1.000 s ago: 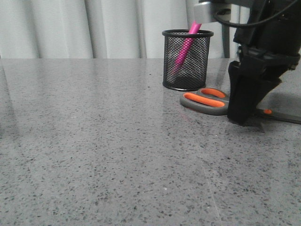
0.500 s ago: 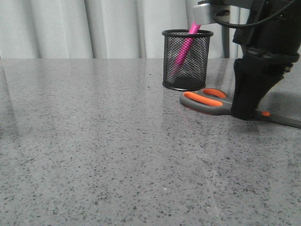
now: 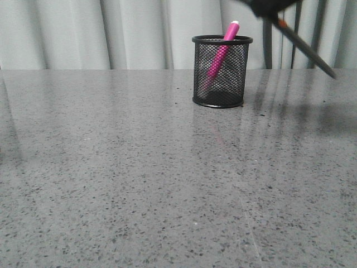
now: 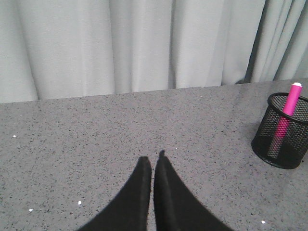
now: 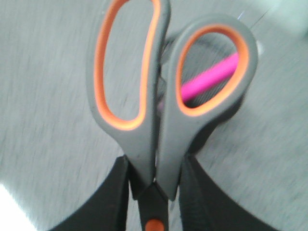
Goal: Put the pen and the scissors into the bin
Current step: 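Lift the scissors with the right gripper and lower them blades-first into the cup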
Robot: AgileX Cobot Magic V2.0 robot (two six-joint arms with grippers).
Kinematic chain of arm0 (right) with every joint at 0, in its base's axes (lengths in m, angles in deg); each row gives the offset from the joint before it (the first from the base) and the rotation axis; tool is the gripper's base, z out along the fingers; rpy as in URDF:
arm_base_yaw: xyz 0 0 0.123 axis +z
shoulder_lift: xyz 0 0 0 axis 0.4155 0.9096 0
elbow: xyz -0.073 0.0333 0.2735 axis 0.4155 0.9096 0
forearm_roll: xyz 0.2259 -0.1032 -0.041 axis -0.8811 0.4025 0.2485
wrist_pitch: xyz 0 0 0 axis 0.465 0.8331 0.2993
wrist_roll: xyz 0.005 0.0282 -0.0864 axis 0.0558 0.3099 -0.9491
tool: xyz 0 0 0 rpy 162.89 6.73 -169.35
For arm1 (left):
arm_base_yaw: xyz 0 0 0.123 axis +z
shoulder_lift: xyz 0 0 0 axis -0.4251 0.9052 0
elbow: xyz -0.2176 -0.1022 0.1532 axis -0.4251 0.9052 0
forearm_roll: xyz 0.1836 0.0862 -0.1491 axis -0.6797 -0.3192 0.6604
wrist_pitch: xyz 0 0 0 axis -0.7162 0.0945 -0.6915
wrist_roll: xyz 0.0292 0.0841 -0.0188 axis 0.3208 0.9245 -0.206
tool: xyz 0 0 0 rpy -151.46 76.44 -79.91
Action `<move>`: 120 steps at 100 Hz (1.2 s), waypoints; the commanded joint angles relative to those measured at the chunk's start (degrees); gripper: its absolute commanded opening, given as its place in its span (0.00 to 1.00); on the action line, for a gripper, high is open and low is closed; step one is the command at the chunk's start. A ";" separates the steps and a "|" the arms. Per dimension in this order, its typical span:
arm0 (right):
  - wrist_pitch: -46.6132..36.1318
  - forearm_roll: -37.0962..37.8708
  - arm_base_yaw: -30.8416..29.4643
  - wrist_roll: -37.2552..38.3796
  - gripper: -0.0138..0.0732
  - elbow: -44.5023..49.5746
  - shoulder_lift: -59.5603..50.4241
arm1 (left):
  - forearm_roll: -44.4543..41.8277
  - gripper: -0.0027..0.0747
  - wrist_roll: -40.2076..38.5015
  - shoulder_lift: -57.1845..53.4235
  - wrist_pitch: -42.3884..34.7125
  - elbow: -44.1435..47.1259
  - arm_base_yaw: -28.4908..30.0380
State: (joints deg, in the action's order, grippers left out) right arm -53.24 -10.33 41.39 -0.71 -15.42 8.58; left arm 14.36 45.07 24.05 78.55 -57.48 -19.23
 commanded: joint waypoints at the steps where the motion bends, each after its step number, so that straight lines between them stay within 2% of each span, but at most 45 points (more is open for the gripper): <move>1: -16.07 -4.88 0.95 -0.21 0.07 0.40 -3.16 | 3.16 0.01 -0.25 -0.59 0.37 -1.49 0.10; 14: -28.14 -4.98 4.52 -0.21 0.07 0.40 -1.39 | 3.71 0.01 -0.25 -0.59 0.37 -1.49 0.10; 31: -48.25 -4.98 8.64 -0.21 0.07 0.19 4.49 | 3.71 0.01 -0.25 -0.59 0.37 -1.49 0.10; 36: -51.30 -4.98 9.32 -0.21 0.07 -0.43 6.48 | 3.71 0.01 -0.25 -0.59 0.37 -1.49 0.10; 72: -55.34 -4.98 10.53 5.77 0.07 -4.19 15.44 | 3.71 0.01 -0.25 -0.59 0.37 -1.49 0.10; 120: -60.63 -4.98 10.55 9.76 0.07 2.46 18.90 | 3.71 0.01 -0.25 -0.59 0.37 -1.49 0.10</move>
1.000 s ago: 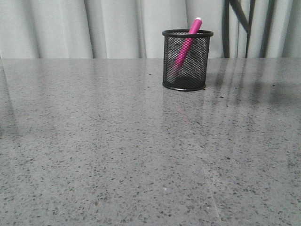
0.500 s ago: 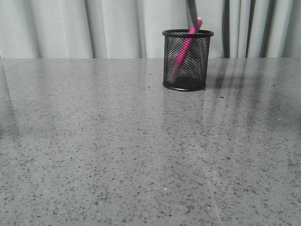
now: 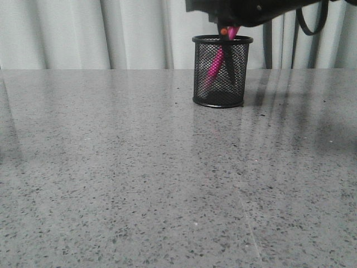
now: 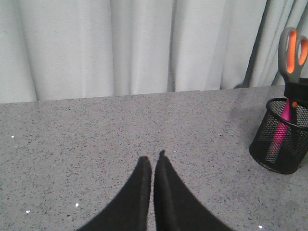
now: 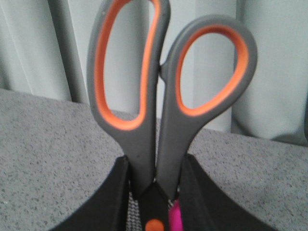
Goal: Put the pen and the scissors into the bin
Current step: 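Lift the scissors with the right gripper and lower them blades-first into the cup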
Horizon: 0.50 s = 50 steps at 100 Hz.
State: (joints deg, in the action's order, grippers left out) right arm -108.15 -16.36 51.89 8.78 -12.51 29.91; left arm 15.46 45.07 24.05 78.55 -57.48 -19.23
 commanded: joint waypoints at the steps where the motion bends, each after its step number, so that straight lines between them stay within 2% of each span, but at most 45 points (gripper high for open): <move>1: -5.72 1.05 0.05 0.27 0.07 -0.25 -2.43 | 2.61 0.01 -0.25 -0.59 0.37 -1.49 0.10; 7: -5.72 1.05 0.05 0.27 0.08 0.18 -2.43 | 2.61 0.01 -0.25 -0.59 0.37 -1.49 0.10; 14: -5.28 1.05 0.15 0.27 0.14 0.34 -2.43 | 2.61 0.01 -0.25 -0.59 0.37 -1.49 0.10; 19: -5.40 1.15 0.39 0.27 0.22 0.34 -2.43 | 2.61 0.01 -0.25 -0.59 0.37 -1.49 0.10; 31: -5.60 1.15 0.66 0.27 0.47 0.34 -2.43 | 2.61 0.01 -0.25 -0.59 0.37 -1.49 0.10; 36: -5.60 1.15 0.91 0.27 0.54 0.34 -2.43 | 2.61 0.01 -0.25 -0.59 0.37 -1.49 0.10; 50: -6.80 1.15 1.52 0.27 0.55 0.34 -3.41 | 2.61 0.01 -0.25 -0.59 0.37 -1.49 0.10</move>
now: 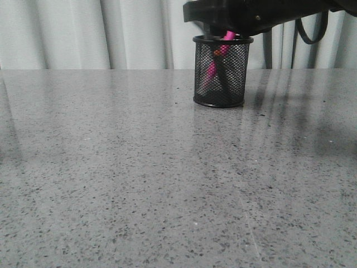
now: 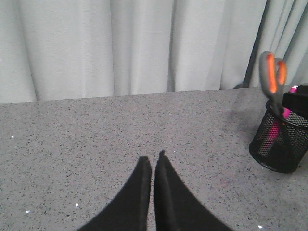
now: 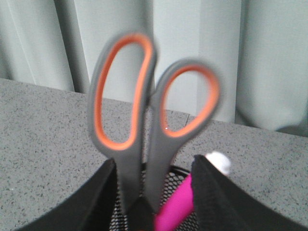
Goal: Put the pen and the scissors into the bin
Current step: 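Lift the scissors with the right gripper and lower them blades-first into the cup, then open the right gripper and withdraw it upward from the cup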
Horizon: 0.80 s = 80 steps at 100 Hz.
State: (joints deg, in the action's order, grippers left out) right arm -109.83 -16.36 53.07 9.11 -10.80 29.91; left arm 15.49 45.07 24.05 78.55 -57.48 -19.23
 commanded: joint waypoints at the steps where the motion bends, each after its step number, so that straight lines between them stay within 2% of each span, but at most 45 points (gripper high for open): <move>1: -5.24 1.15 0.47 -0.06 0.55 -1.37 -3.53 | 2.58 0.01 -0.25 -0.59 0.37 -1.49 0.10; 13: -5.54 1.15 0.56 -0.06 0.51 -1.37 -6.59 | 2.58 0.01 0.09 -0.59 0.37 -1.49 0.10; 25: -5.66 1.15 0.44 -2.53 0.43 -1.37 -11.40 | 2.58 0.01 0.36 -0.59 -0.20 -1.49 0.10; 40: -5.52 1.15 0.44 -7.93 0.24 -0.75 -17.48 | 2.37 0.01 0.36 -0.59 -0.89 -1.49 0.10; 51: -5.52 1.15 0.33 -8.19 0.07 1.68 -22.16 | 1.27 0.01 0.36 -0.59 -1.13 -1.49 0.10; 68: -8.42 1.04 0.33 -8.19 0.07 10.21 -30.36 | -0.22 0.01 3.24 -1.64 -1.21 -0.95 0.10; 80: -11.07 1.04 0.33 -8.19 0.07 19.07 -37.13 | 5.55 0.01 9.38 -5.50 -4.29 2.33 0.10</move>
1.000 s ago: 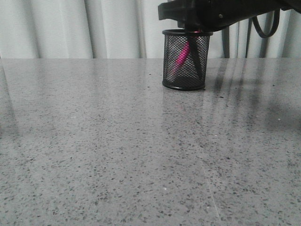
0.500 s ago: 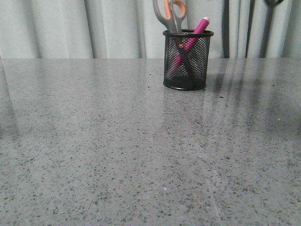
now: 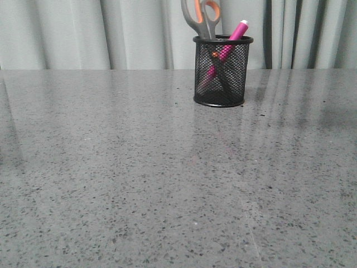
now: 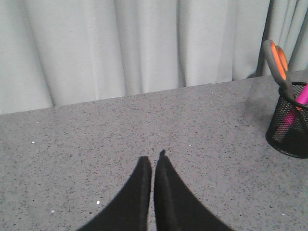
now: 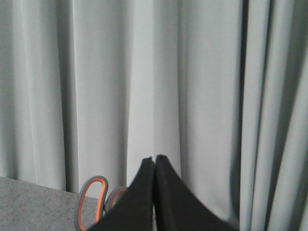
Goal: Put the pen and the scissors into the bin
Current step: 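Open the right gripper and withdraw it upward from the cup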
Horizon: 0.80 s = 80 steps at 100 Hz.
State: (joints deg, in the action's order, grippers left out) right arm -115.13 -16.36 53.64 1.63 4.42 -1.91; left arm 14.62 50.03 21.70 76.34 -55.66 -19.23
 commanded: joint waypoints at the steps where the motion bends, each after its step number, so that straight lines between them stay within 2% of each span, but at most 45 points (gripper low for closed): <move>1: -5.96 1.04 -0.24 -0.71 0.07 4.99 -6.15 | 6.94 0.01 4.89 -3.46 -2.48 1.08 0.10; 21: -12.04 -0.36 -0.33 -0.71 0.07 21.82 -18.19 | 24.30 0.01 21.67 -13.84 -5.13 10.75 0.10; 33: -12.62 -5.45 -0.33 -0.71 0.07 30.82 -25.95 | 24.34 0.01 21.94 -19.63 -6.79 16.12 0.10; 46: -10.57 -7.75 -0.33 -0.71 0.07 37.86 -33.67 | 24.34 0.01 21.67 -25.74 -8.62 21.07 0.10; 62: -6.02 -8.52 -0.33 -0.71 0.07 38.44 -39.71 | 24.34 0.01 18.81 -32.86 -10.61 24.75 0.10; 80: -2.85 -8.63 -0.33 -0.71 0.07 38.69 -41.38 | 24.34 0.01 16.90 -37.94 -11.36 26.60 0.10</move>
State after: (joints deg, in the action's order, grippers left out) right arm -116.05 -26.62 53.64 1.63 44.52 -43.08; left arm 36.14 68.69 -15.13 64.50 -27.91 -19.23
